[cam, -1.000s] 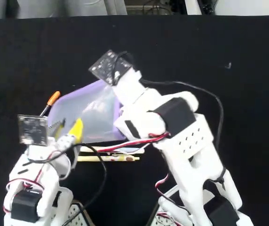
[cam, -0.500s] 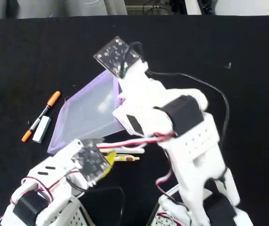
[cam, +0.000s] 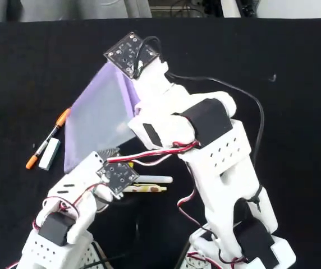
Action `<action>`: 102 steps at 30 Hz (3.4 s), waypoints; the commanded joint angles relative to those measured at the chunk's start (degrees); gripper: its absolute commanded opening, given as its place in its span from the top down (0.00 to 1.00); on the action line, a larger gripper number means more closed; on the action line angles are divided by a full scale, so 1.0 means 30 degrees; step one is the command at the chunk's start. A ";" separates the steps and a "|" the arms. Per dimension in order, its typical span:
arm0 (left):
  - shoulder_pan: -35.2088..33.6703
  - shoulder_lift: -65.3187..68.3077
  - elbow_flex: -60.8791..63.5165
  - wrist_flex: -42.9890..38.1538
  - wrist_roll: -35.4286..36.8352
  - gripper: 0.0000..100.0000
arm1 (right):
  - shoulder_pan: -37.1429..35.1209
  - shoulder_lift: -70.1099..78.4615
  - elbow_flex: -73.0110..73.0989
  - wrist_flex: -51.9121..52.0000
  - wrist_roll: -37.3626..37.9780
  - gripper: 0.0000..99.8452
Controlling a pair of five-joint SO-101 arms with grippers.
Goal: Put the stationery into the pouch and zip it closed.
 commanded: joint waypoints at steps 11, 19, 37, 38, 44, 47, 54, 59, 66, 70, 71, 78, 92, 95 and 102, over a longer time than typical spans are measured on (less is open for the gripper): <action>-0.2242 -0.0117 0.2681 -0.8791 -0.0176 0.88 | 0.0264 -0.0103 -0.1040 0.0645 -0.0029 0.99; -0.3121 0.0527 0.3121 -1.2835 0.0557 0.86 | 0.0264 -0.1919 -0.0806 0.0645 0.0000 0.99; -0.2916 0.0322 0.1392 -0.3663 0.0645 0.86 | -0.1524 -0.1714 0.2593 0.0264 0.0557 0.99; -0.2945 0.0322 0.0747 -0.2755 0.0645 0.86 | -0.1612 -0.1421 0.2623 0.0029 0.0557 0.99; -0.2828 0.0322 -0.4029 0.2549 0.0996 0.86 | -0.1700 -0.0513 0.2623 -0.1172 0.0586 0.99; -0.2945 0.0322 -0.5817 0.3897 0.2286 0.86 | -0.1700 -0.0425 0.2711 -0.1641 0.0586 0.99; -0.3326 0.0293 -0.7370 0.6242 0.4337 0.86 | -0.1700 -0.0366 0.3883 -0.3370 0.0527 0.99; -0.6491 0.0293 -0.7136 0.5919 0.6330 0.86 | -0.1582 -0.0366 0.6139 -0.6974 -0.0703 0.99; -0.8952 0.0293 -0.5348 0.4659 0.6828 0.86 | -0.0674 -0.0366 0.8278 -1.0696 -0.1319 0.99; -0.8923 0.0293 -0.3590 0.3692 0.6828 0.86 | 0.0117 0.0161 0.9773 -1.3451 -0.2344 0.99; -0.8923 0.0293 -0.3150 0.3282 0.6828 0.86 | 0.0147 0.0571 0.9978 -1.4007 -0.2403 0.99; -0.8689 0.0293 -0.1421 0.1377 0.6828 0.86 | -0.0234 0.3121 0.9802 -1.5502 -0.2432 0.99; -0.5172 0.0322 0.3150 -0.7443 0.6711 0.78 | -0.1231 -0.0864 1.1971 -1.5531 -0.2432 0.99; -0.5172 0.0322 0.2974 -0.8117 0.6799 0.78 | -0.1289 -0.1656 1.2352 -1.5531 -0.2432 0.99; -0.5172 0.0352 0.3092 -0.9612 0.6828 0.78 | -0.1319 -0.1890 1.2498 -1.5385 -0.2403 0.99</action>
